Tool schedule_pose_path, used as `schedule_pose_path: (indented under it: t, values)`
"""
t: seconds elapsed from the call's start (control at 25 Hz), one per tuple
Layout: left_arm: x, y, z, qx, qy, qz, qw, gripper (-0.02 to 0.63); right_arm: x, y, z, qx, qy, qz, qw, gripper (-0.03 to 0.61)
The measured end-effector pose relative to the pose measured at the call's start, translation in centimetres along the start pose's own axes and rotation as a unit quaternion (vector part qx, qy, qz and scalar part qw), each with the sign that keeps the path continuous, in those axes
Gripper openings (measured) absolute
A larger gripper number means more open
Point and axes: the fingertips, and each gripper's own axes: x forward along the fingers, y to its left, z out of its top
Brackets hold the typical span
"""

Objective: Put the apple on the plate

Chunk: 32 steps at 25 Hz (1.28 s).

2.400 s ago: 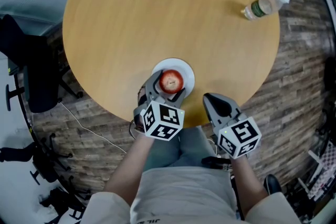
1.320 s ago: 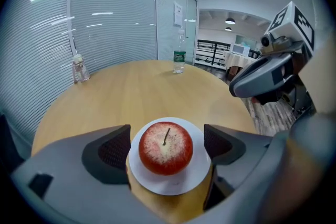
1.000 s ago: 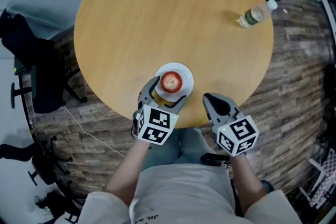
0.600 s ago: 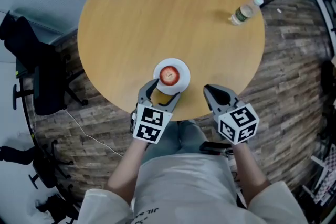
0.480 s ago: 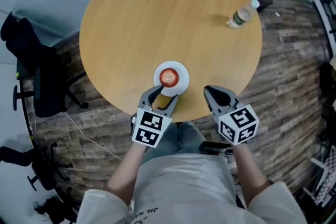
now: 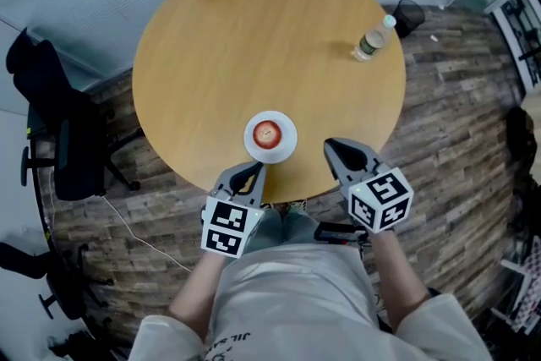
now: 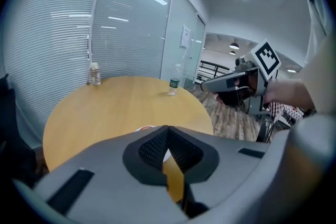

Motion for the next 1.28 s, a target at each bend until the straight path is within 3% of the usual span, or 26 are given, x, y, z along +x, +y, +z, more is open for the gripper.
schedule_pose_path:
  t: [0.24,0.4,0.6,1.28]
  values:
    - [-2.0,1.6,0.7,-0.037,-0.024,0.033,0.9985,0.003,-0.6,0.7,0.8,-0.013,0.0,0.009,1.0,0.031]
    - [-2.6,1.8,0.8,-0.066,-0.031,0.029,0.9969,0.002,-1.0,1.7,0.8,-0.009,0.006,0.024,1.0,0.029]
    - [-3.2,2.5,1.0,-0.047,-0.033,0.047,0.9972,0.003,-1.1,2.3,0.6,-0.014,0.013,0.025,1.0,0.029]
    - [-3.9,1.4,-0.4,-0.048,-0.008,0.032,0.9983,0.003,-1.7,2.9,-0.8,-0.01,0.025,0.035,0.999,0.029]
